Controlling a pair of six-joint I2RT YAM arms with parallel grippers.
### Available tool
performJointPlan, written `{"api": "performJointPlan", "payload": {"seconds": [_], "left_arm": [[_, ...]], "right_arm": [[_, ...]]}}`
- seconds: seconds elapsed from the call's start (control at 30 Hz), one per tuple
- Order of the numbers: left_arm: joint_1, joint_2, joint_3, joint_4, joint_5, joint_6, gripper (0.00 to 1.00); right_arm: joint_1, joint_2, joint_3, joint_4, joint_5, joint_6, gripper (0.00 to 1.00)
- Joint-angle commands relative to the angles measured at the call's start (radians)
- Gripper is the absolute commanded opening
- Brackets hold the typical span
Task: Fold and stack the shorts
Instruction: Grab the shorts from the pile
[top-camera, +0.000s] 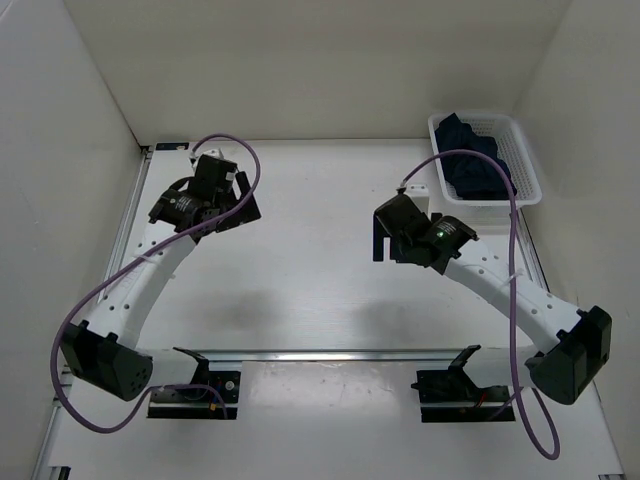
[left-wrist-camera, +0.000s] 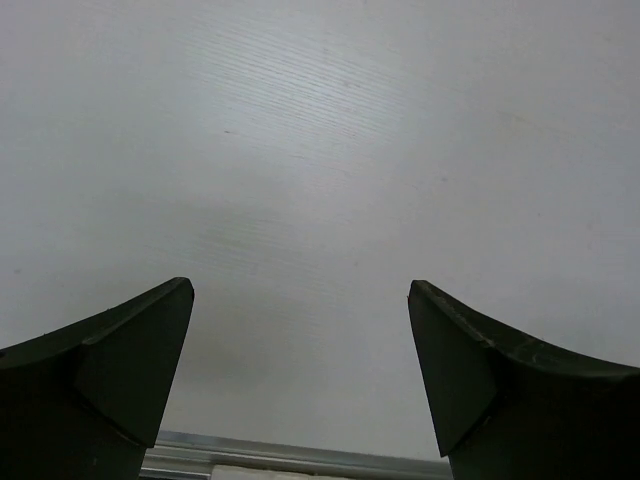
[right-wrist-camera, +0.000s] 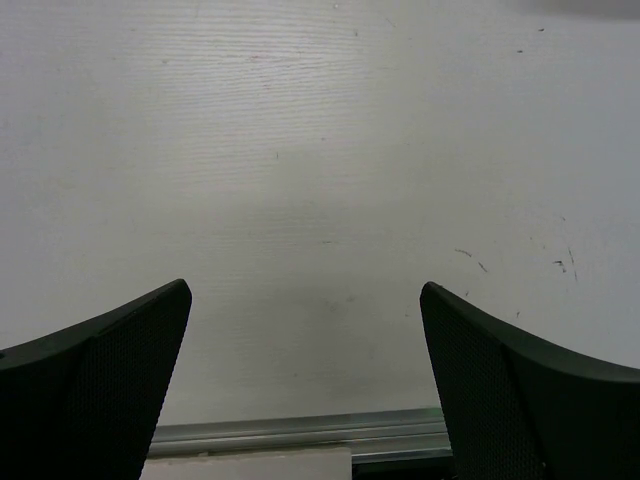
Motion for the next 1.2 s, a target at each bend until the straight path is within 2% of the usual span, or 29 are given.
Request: {"api": "performJointPlan", "payload": {"seconds": [0.0,0.23,0.37,0.4,0.43,0.5,0.53,0.63,0.7,0.73,0.8,0.87,0.97,1.03,1.13,1.17], "left_arm": [[-0.013,-0.022,0.019,0.054,0.153,0.102,1.0],[-0.013,-0.074,0.019,0.063,0.217,0.106,1.0],[-0.013,-0.108,0.019,0.072,0.255,0.083,1.0],[-0.013,-0.117,0.01,0.072,0.255,0.083,1.0],[-0.013,-0.127,0.009,0.072,0.255,0.097,1.0],[-0.013,-0.142,-0.001,0.072,0.246,0.108,1.0],[-0.013,-0.159,-0.001,0.072,0.227,0.108,1.0],[-0.013,-0.188,-0.012,0.072,0.205,0.097,1.0],[-0.013,-0.202,-0.012,0.072,0.205,0.074,1.0],[-0.013,-0.213,-0.012,0.072,0.205,0.065,1.0],[-0.013,-0.222,-0.001,0.072,0.205,0.053,1.0],[-0.013,-0.222,-0.001,0.072,0.179,0.044,1.0],[-0.013,-0.222,-0.001,0.072,0.144,0.043,1.0],[-0.013,-0.213,-0.013,0.072,0.133,0.013,1.0],[-0.013,-0.185,-0.023,0.081,0.133,-0.018,1.0],[-0.013,-0.159,-0.023,0.082,0.142,-0.018,1.0]], "right_arm": [[-0.003,0.015,0.067,-0.008,0.038,0.021,1.0],[-0.055,0.068,0.155,-0.008,0.083,-0.031,1.0],[-0.24,0.177,0.289,-0.008,0.093,-0.125,1.0],[-0.291,0.205,0.357,-0.008,0.063,-0.14,1.0],[-0.394,0.258,0.388,0.008,0.017,-0.163,1.0],[-0.487,0.317,0.448,0.048,-0.098,-0.195,1.0],[-0.563,0.382,0.512,0.058,-0.123,-0.209,1.0],[-0.686,0.533,0.634,0.058,-0.18,-0.209,0.99],[-0.74,0.626,0.784,0.018,-0.267,-0.218,1.0],[-0.783,0.735,0.909,-0.008,-0.284,-0.218,1.0],[-0.832,0.897,1.039,-0.069,-0.342,-0.209,1.0],[-0.854,0.99,1.189,-0.079,-0.385,-0.209,1.0],[-0.895,1.136,1.324,-0.056,-0.488,-0.231,1.0],[-0.926,1.207,1.355,-0.01,-0.511,-0.208,1.0],[-0.967,1.233,1.3,0.093,-0.586,-0.128,0.92],[-0.968,1.245,1.291,0.129,-0.609,-0.128,0.79]]}}
